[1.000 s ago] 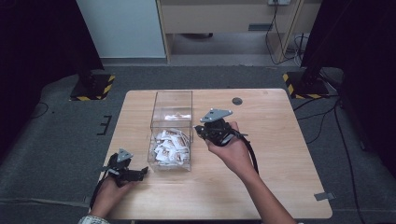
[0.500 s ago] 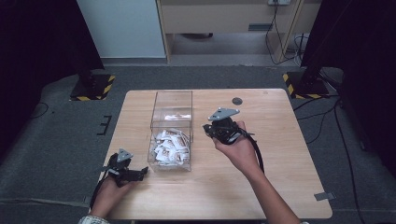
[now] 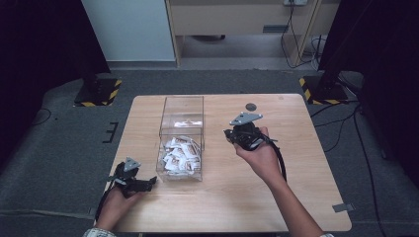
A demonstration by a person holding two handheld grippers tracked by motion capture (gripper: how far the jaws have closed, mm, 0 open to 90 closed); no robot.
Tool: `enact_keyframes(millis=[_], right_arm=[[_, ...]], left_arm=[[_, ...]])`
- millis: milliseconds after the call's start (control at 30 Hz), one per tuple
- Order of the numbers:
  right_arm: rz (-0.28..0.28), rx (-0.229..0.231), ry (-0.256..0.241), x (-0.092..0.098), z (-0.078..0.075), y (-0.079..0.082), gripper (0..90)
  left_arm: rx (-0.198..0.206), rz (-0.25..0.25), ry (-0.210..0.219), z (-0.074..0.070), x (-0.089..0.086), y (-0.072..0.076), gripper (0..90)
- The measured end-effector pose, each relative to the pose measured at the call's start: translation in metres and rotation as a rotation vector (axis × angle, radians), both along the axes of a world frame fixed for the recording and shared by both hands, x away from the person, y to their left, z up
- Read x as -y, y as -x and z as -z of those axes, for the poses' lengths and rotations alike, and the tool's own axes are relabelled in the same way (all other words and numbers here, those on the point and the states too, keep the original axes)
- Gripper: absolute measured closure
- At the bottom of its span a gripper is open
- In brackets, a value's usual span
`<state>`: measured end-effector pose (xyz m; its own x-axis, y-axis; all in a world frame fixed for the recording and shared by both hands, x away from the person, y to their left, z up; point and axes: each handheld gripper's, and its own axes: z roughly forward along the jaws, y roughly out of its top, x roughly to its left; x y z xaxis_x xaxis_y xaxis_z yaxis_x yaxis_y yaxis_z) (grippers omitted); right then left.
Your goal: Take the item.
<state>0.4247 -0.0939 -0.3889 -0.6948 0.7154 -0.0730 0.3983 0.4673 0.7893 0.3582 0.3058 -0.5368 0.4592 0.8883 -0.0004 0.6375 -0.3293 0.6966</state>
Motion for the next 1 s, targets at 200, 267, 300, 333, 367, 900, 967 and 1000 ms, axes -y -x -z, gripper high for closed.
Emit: enact_keyframes(millis=[200, 267, 300, 333, 367, 900, 967, 1000], right_arm=[[0.035, -0.004, -0.001, 0.011, 0.005, -0.006, 88.9], [0.036, -0.006, -0.001, 0.013, 0.006, -0.007, 89.0], [0.042, -0.008, 0.002, 0.015, 0.007, -0.008, 89.0], [0.042, -0.008, 0.002, 0.015, 0.007, -0.008, 89.0], [0.046, -0.013, 0.006, 0.016, 0.007, -0.008, 89.0], [0.086, -0.04, 0.021, 0.023, 0.02, -0.024, 89.0], [0.095, -0.043, 0.019, 0.024, 0.022, -0.026, 88.9], [0.095, -0.043, 0.019, 0.024, 0.022, -0.026, 88.9]], left_arm=[[0.0, 0.0, 0.0, 0.0, 0.0, 0.0, 0.0], [0.0, 0.0, 0.0, 0.0, 0.0, 0.0, 0.0], [0.0, 0.0, 0.0, 0.0, 0.0, 0.0, 0.0], [0.0, 0.0, 0.0, 0.0, 0.0, 0.0, 0.0], [0.0, 0.0, 0.0, 0.0, 0.0, 0.0, 0.0], [0.0, 0.0, 0.0, 0.0, 0.0, 0.0, 0.0], [0.0, 0.0, 0.0, 0.0, 0.0, 0.0, 0.0], [0.0, 0.0, 0.0, 0.0, 0.0, 0.0, 0.0]])
